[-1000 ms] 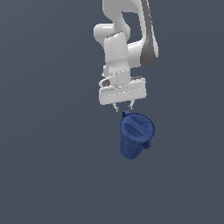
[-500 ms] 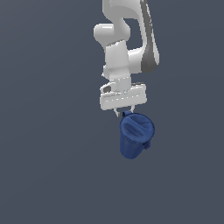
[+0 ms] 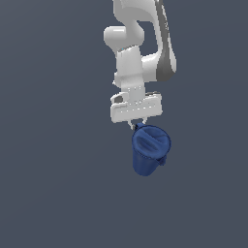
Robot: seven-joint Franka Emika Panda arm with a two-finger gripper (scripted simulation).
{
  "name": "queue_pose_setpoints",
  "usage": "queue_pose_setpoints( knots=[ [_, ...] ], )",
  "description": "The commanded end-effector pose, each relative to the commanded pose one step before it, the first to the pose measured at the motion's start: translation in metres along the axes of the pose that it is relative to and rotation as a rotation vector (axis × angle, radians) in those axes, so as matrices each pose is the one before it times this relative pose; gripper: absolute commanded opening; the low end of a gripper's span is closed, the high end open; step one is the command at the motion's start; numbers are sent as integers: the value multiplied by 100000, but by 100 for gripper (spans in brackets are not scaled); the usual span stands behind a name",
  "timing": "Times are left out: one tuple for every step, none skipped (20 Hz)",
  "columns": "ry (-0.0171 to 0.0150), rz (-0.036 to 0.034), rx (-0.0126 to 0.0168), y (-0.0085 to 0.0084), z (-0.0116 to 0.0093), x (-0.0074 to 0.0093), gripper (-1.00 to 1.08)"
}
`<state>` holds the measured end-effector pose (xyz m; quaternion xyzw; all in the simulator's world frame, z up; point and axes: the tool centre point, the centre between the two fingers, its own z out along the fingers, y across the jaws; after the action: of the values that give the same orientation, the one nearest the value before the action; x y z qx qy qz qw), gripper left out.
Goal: Pick up the object and move it to a goal position.
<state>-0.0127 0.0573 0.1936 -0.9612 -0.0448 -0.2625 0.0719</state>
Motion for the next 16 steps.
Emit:
queue_pose_setpoints(
  knots=[
    [-138, -46, 100, -72, 61, -50, -100],
    [0, 0, 0, 0, 0, 0, -100],
    [120, -15, -66, 25, -60, 39, -100],
    [0, 0, 0, 26, -15, 8, -100],
    [0, 0, 0, 77, -44, 23, -100],
    [0, 0, 0, 129, -74, 39, -100],
    [0, 0, 0, 184, -105, 55, -100],
    [0, 0, 0, 241, -138, 73, -100],
    [0, 0, 0, 301, -173, 91, -100],
    [0, 0, 0, 361, -208, 109, -100],
    [64, -67, 31, 372, -282, 136, -100],
    [0, 0, 0, 474, -275, 144, -100],
    [0, 0, 0, 528, -307, 160, -100],
    [0, 0, 0, 581, -339, 177, -100],
    [0, 0, 0, 633, -370, 193, -100],
    [60, -55, 54, 643, -437, 218, -100]
  ],
)
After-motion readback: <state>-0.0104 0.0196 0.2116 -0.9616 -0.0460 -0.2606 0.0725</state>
